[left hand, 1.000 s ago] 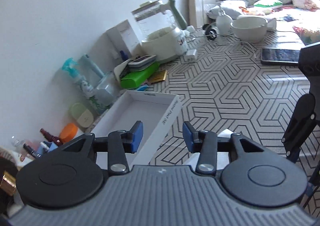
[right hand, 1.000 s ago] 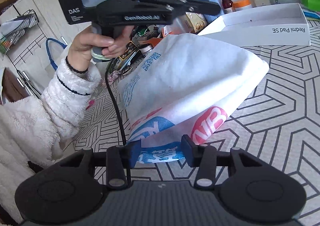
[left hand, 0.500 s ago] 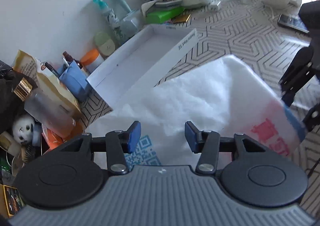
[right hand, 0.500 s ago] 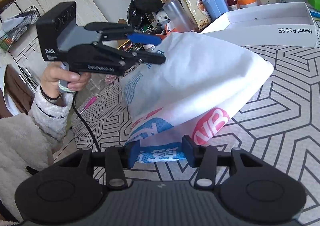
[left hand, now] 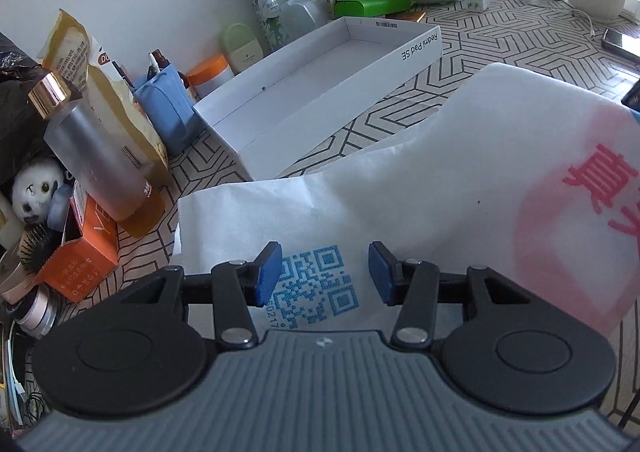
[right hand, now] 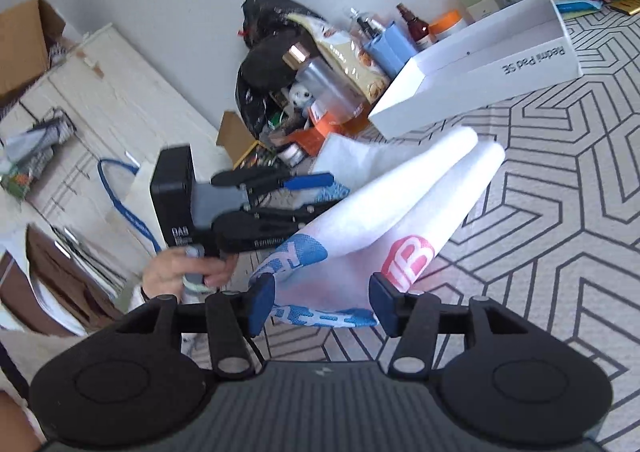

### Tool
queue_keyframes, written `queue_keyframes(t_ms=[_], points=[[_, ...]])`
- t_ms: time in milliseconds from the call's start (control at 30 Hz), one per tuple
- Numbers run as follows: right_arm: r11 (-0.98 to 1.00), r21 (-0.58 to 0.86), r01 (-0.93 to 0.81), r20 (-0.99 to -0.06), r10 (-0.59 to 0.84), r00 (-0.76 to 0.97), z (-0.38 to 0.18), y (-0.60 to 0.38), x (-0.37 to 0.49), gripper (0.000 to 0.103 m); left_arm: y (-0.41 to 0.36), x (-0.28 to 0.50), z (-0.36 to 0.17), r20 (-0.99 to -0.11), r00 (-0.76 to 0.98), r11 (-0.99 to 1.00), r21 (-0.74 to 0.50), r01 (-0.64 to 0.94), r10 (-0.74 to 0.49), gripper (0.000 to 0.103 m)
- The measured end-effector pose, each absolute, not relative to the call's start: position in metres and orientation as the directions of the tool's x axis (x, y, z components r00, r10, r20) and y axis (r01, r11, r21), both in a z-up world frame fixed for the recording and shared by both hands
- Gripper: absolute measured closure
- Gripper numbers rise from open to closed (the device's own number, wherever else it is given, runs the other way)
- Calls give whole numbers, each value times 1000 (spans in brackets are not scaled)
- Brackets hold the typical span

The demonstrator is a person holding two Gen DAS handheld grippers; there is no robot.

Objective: Fold shopping bag

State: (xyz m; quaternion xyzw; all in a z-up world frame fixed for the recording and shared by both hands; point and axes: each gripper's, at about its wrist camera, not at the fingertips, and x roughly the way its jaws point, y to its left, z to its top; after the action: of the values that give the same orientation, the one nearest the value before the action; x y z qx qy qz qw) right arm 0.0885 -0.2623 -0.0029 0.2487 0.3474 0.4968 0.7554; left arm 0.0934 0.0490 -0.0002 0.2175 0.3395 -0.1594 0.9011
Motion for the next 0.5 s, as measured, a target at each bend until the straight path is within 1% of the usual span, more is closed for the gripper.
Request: queue_keyframes(t_ms=[100, 133, 233, 267, 300, 333, 367, 400, 467, 500], points=[[382, 756, -532, -249, 919, 306, 5, -272, 104, 39, 56, 97, -1, -681, 712, 869, 235, 436, -173, 55], [397, 756, -521, -262, 912, 314, 5, -271, 108, 38, 58, 97, -1, -681, 709, 873, 221, 436, -182, 55], [497, 733, -464, -354, 862, 364, -4, -258, 123, 38, 62, 98, -2, -678, 707, 878, 193, 437, -202, 55], [526, 724, -446, -379, 844, 380, -8, -253, 126, 42, 63, 98, -2, -677, 706, 879, 187, 438, -208, 55], [550, 719, -425, -396, 827, 399, -13, -250, 127, 48, 64, 97, -2, -676, 704, 880, 175, 441, -218, 55], [560, 715, -420, -396, 818, 417, -15, -248, 127, 71, 66, 96, -1, -673, 701, 880, 160, 447, -233, 54], [564, 702, -436, -393, 816, 423, -15, -245, 127, 82, 68, 95, -1, -671, 699, 880, 146, 453, -249, 54], [570, 685, -454, -388, 813, 435, -12, -241, 126, 82, 69, 95, 0, -668, 696, 879, 131, 459, -263, 54], [567, 641, -517, -368, 819, 441, 0, -237, 122, 86, 74, 92, 3, -658, 686, 874, 87, 477, -309, 53], [564, 622, -542, -361, 822, 441, 7, -236, 119, 86, 76, 91, 5, -649, 684, 871, 67, 486, -332, 53]])
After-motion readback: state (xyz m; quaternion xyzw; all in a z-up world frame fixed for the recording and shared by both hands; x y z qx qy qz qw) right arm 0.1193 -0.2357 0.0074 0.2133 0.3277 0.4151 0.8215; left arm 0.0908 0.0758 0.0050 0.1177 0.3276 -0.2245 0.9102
